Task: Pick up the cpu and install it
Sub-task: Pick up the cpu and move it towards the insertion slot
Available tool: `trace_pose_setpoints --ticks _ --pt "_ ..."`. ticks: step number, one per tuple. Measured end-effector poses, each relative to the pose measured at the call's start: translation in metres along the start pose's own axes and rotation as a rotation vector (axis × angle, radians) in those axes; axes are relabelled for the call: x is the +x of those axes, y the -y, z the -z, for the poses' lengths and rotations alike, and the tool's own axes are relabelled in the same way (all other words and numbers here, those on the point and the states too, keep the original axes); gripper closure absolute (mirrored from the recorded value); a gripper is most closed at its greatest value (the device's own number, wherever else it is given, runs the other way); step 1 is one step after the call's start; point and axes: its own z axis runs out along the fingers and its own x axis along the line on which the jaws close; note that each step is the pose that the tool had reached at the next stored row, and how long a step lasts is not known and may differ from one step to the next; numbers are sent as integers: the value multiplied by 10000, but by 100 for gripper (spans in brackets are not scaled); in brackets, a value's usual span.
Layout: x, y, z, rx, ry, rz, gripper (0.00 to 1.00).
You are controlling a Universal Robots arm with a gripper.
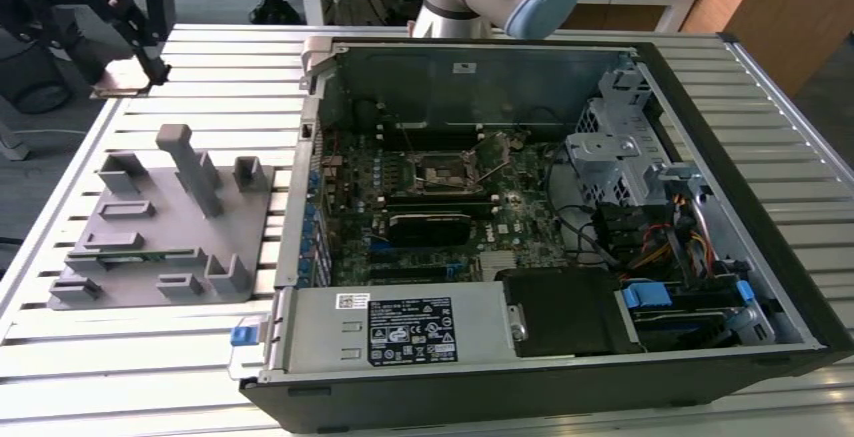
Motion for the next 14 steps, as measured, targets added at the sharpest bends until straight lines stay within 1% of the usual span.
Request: trace_pose_setpoints --ticks 4,14 --pt "-111 0 -3 0 0 1 46" --pt "-323 0 -8 -1 1 1 46"
